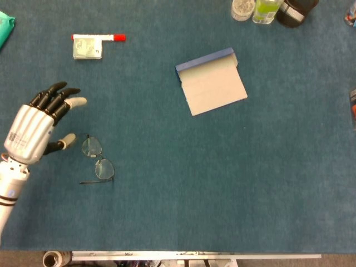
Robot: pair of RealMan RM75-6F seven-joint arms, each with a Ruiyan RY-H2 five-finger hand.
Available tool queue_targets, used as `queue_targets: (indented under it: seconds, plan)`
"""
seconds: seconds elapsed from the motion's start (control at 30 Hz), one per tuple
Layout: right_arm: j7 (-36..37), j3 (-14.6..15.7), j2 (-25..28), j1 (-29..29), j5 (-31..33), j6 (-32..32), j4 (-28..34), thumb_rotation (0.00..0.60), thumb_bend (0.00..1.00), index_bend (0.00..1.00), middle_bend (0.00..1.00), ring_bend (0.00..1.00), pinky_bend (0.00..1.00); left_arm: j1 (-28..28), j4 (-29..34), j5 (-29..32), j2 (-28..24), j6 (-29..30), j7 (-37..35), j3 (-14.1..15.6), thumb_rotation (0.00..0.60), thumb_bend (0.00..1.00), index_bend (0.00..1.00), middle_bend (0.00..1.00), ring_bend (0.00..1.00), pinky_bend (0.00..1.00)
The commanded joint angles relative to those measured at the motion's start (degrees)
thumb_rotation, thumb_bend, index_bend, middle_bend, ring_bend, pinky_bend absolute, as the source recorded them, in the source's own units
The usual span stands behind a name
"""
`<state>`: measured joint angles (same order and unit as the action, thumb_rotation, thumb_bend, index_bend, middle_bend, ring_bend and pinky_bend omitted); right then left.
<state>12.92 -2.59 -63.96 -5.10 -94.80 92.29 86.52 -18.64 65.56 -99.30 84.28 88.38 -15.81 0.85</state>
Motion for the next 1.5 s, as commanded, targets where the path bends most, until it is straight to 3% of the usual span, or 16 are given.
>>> queue_targets:
  seconds: [0.03,0.57,1.17,1.5]
  plan:
    - [0.1,0.0,0.0,0.0,-0.1,0.1,0.0,0.600,0.34,0.57,0.46,0.25,0.33,0.3,0.4,-0.7,0.0,0.4,0.7,0.7,0.600,0.09,0.26,0.22,0.13,0.26]
    - [0.5,-0.1,0.2,0.1,-0.1,0.4,0.0,0.600,0.34,0.57,0.46,0.25,0.33,0.3,-1.6,-2.3,2.6,-1.4,3.5,3.4,0.600,0.09,0.26,0.21,0.13,0.26]
    - [0.7,-0.1,0.3,0.3,-0.2,0.8,0.0,0.600,0.34,0.57,0.46,0.25,0.33,0.1,-1.1,-0.4,1.2,0.9,3.9,0.9,0.600,0.09,0.26,0.21,0.13,0.26]
    - [0.5,-0.1,0.2,0.3,-0.2,0.7,0.0,0.600,0.34,0.57,0.46,0.25,0.33,-0.5,1.6,-2.5,0.4,0.2,4.0,2.7,0.600,0.09,0.26,0.21,0.13,0.26]
